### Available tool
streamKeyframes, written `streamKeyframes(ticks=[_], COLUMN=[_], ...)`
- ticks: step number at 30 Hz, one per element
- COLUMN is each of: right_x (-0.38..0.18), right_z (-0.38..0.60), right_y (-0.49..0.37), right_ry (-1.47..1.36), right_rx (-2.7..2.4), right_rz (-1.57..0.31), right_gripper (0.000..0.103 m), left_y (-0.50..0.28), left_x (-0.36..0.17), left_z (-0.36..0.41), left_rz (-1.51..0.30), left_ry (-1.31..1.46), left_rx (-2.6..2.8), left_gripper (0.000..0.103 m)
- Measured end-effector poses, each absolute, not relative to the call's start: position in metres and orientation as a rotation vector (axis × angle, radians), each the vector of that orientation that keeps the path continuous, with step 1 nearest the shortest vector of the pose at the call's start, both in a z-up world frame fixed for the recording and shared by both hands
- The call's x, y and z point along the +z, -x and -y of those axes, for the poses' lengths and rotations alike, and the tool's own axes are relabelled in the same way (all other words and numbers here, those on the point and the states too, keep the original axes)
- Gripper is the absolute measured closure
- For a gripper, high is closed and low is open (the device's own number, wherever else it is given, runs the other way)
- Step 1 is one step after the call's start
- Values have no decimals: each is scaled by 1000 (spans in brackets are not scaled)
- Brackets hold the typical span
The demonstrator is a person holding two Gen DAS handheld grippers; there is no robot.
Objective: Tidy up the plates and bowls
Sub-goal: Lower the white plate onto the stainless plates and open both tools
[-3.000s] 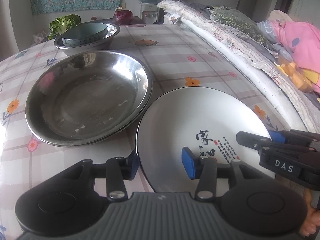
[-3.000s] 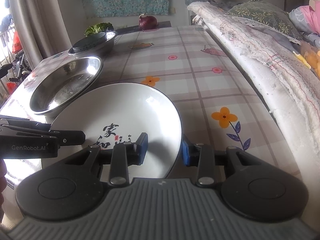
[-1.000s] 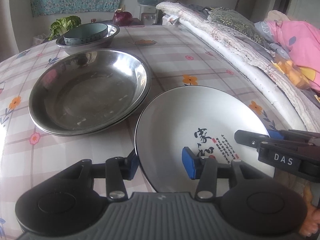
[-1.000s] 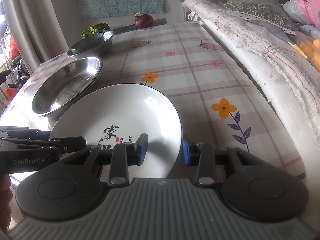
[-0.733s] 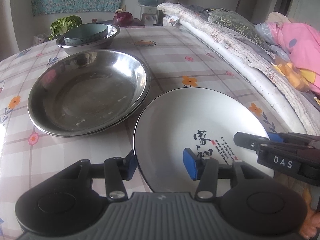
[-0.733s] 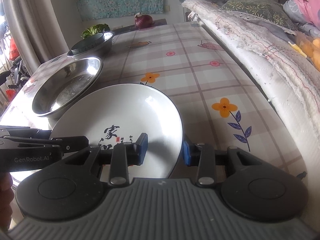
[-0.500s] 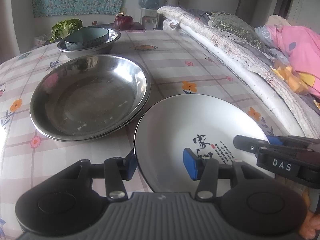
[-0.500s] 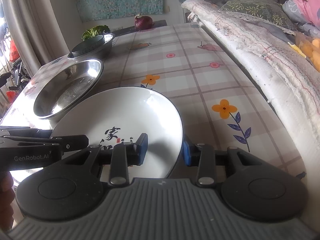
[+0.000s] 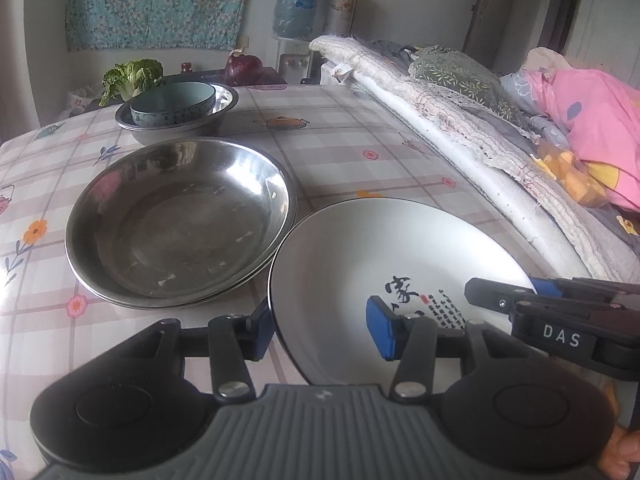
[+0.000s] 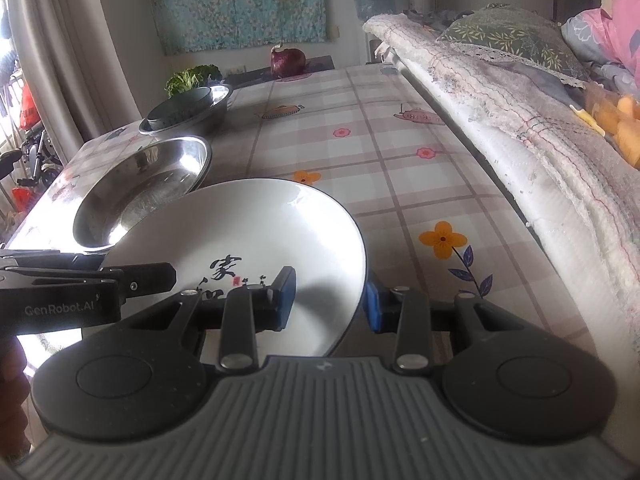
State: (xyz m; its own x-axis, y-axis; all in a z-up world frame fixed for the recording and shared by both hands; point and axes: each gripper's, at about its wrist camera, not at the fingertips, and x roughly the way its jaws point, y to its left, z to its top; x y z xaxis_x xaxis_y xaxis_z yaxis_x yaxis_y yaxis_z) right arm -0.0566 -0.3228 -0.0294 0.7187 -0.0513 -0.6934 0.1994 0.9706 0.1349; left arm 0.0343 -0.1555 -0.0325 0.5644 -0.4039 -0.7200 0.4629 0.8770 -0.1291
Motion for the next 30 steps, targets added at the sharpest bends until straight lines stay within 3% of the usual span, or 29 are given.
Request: streamKeyframes(ticks=[17,30], right_x=[-6,11], right_z=[314,264], right_y=[48,-22], right_ry=[-175,-133], right_rx=[-119,35], right_rz=[-709,-679], right_gripper=[68,68], left_y=[-38,-79], left_x=[-11,3], left_z=[142,77], left_rz=[-758,-734], left_ry=[-41,29], left_rx=[-491,-334], left_gripper=[54,54])
